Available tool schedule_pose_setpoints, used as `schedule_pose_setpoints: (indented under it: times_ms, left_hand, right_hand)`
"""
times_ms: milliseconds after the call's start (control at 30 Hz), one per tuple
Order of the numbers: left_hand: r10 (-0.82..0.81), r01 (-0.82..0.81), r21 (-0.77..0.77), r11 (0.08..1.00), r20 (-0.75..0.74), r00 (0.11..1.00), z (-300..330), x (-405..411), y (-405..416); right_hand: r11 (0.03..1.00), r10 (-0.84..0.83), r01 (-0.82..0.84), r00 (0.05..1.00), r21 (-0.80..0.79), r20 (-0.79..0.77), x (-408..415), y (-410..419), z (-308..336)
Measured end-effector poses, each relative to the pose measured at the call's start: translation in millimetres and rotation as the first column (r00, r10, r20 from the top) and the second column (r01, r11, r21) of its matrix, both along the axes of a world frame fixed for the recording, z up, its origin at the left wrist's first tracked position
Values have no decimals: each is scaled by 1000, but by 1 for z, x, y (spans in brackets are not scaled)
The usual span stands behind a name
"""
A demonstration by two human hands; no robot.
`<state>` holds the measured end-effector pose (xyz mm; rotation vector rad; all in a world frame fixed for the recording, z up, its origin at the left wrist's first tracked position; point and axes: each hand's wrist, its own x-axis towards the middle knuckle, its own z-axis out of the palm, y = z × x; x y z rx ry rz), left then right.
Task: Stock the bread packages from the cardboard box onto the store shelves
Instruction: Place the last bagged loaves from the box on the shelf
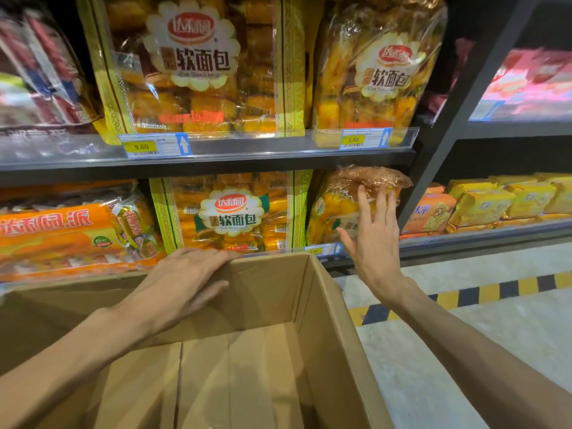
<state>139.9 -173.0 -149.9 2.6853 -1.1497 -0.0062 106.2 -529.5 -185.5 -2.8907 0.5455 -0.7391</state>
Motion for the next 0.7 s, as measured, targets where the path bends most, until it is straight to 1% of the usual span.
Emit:
schedule_pose_setpoints:
  times_ms: [33, 67, 200, 267, 333, 400, 467, 533, 633, 700]
  left_hand:
    - [-7, 6, 26, 1000, 28, 1000, 3, 1, -4]
    - [-5, 4, 21, 1000, 38, 999, 8, -1, -11]
    - [-14, 22, -144, 989, 59, 998, 32, 0, -69]
    - [-21, 29, -236, 971, 39, 999, 38, 9, -109]
    - [-42, 61, -302, 951, 68, 997, 41, 21, -148]
    - [-68, 100, -289, 952, 119, 991, 40, 30, -181]
    - [-84, 124, -224, 967, 178, 980, 34, 37, -204]
    - [-99, 136, -181, 974, 202, 974, 28, 43, -216]
    - [-82, 115, -183, 976, 181, 980, 18, 49, -221]
    - [-41, 66, -206, 976, 126, 991, 14, 50, -223]
  right_hand:
    - [1000, 2, -2, 1000, 9, 20, -3, 1, 2]
    - [1000, 8, -9, 999, 23, 46, -6, 3, 4]
    - [999, 31, -36, 992, 37, 120, -16, 2, 7]
    - [998, 35, -41, 990, 40, 140, -16, -2, 6]
    - [998, 55, -60, 988, 29, 145, -14, -9, 2]
    - [996, 91, -88, 990, -35, 111, -9, -17, -4]
    - [989, 109, -104, 993, -107, 44, -2, -25, -10]
    - [981, 103, -100, 995, -169, 11, 8, -31, -13]
    - [972, 83, -82, 997, -222, -7, 22, -35, -14]
    - [973, 72, -69, 997, -219, 3, 30, -32, -11]
